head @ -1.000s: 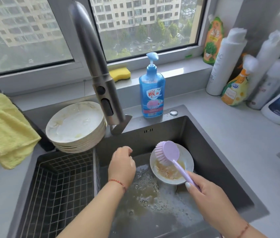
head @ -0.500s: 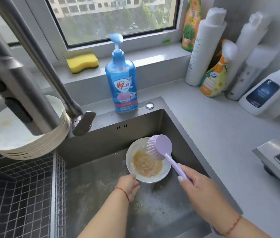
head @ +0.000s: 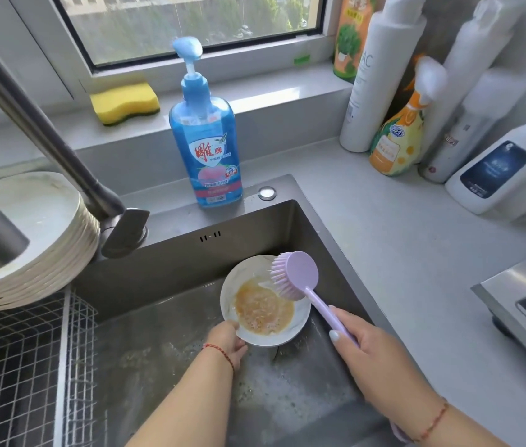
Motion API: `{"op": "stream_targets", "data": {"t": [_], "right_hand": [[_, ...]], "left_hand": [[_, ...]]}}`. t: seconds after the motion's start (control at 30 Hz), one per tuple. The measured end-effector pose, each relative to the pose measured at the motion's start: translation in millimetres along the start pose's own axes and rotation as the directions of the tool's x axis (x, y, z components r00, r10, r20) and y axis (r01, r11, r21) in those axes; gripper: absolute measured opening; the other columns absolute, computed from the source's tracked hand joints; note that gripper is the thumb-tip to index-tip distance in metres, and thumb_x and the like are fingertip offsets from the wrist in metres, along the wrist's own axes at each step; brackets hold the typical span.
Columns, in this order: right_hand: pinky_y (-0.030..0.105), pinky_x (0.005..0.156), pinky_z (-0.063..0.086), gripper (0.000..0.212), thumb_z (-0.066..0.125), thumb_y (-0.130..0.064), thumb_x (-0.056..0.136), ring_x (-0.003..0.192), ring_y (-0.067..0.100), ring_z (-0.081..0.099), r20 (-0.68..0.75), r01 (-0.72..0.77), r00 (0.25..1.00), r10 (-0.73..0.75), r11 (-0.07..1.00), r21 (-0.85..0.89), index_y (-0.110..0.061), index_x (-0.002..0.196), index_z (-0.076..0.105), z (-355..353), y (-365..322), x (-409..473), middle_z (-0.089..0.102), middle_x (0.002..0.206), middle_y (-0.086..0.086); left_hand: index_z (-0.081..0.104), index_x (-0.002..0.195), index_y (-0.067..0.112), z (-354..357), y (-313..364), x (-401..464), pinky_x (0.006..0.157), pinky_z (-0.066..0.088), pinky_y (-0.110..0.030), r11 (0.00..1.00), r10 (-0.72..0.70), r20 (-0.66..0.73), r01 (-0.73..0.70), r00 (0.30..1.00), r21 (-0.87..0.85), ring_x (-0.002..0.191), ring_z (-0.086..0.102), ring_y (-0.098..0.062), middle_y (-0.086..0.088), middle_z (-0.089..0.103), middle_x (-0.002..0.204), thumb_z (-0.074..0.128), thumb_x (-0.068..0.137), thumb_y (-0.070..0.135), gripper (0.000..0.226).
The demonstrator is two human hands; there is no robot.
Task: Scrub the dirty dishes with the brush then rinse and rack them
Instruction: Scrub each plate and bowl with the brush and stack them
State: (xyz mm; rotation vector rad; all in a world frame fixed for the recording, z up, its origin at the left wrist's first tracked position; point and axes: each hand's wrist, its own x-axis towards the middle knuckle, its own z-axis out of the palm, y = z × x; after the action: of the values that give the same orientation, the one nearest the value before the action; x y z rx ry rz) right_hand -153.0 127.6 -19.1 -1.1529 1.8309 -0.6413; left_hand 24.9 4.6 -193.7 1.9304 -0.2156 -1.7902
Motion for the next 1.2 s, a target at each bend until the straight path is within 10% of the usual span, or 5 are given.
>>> {"op": "stream_targets", "data": {"t": [0.43,0.53,0.83,1.0,1.2], "right_hand": [[0.033,0.091,0.048,0.040,0.046,-0.024,0.098,0.110,0.019,0.057,-0.018,-0.020,1.000,0.020,1.000,-0.010,-0.061,0.083,0.050,-2,-4,2,0.061,0.120,0.001],[0.032,0.091,0.048,0.036,0.045,-0.025,0.098,0.108,0.018,0.058,-0.032,-0.025,0.999,0.024,0.999,-0.026,-0.060,0.089,0.049,-3,-1,2,0.064,0.117,-0.001],[0.024,0.050,0.043,0.035,0.045,-0.027,0.097,0.064,0.013,0.054,-0.031,-0.021,0.999,0.021,1.000,-0.006,-0.061,0.095,0.051,-4,-2,-5,0.067,0.091,-0.002],[0.022,0.049,0.037,0.034,0.044,-0.023,0.096,0.056,0.008,0.043,0.023,-0.043,0.999,0.042,0.998,0.049,-0.055,0.097,0.056,0,-1,-9,0.053,0.057,-0.012],[0.024,0.047,0.038,0.032,0.043,-0.013,0.093,0.056,0.013,0.041,0.106,-0.121,0.988,0.110,0.988,0.096,-0.041,0.097,0.059,9,-8,-19,0.046,0.063,-0.002]], "left_hand": [[0.049,0.134,-0.005,3,2,-14,0.056,0.061,-0.037,0.988,0.000,0.062,0.009,0.998,-0.153,0.084,0.064,-0.028,-0.020,0.065,0.104,0.044,0.100,-0.002,0.035],[0.046,0.137,0.001,12,3,-18,0.078,0.055,-0.045,0.991,0.014,0.095,-0.001,0.995,-0.135,0.097,0.059,-0.033,-0.023,0.058,0.128,0.037,0.099,-0.011,0.041],[0.044,0.132,-0.005,15,5,-38,0.048,0.059,-0.037,0.986,0.142,0.047,-0.137,0.989,-0.091,0.088,0.062,-0.035,-0.025,0.057,0.125,0.038,0.088,-0.011,0.045],[0.049,0.121,-0.011,6,4,-55,0.048,0.057,-0.033,0.982,0.163,0.006,-0.162,0.987,-0.097,0.075,0.063,-0.032,-0.022,0.059,0.100,0.048,0.083,-0.006,0.038],[0.059,0.115,-0.002,-18,5,-81,0.053,0.052,-0.029,0.985,0.173,0.022,-0.174,0.985,0.022,0.066,0.059,-0.027,-0.016,0.063,0.084,0.052,0.083,0.006,0.033]]}}
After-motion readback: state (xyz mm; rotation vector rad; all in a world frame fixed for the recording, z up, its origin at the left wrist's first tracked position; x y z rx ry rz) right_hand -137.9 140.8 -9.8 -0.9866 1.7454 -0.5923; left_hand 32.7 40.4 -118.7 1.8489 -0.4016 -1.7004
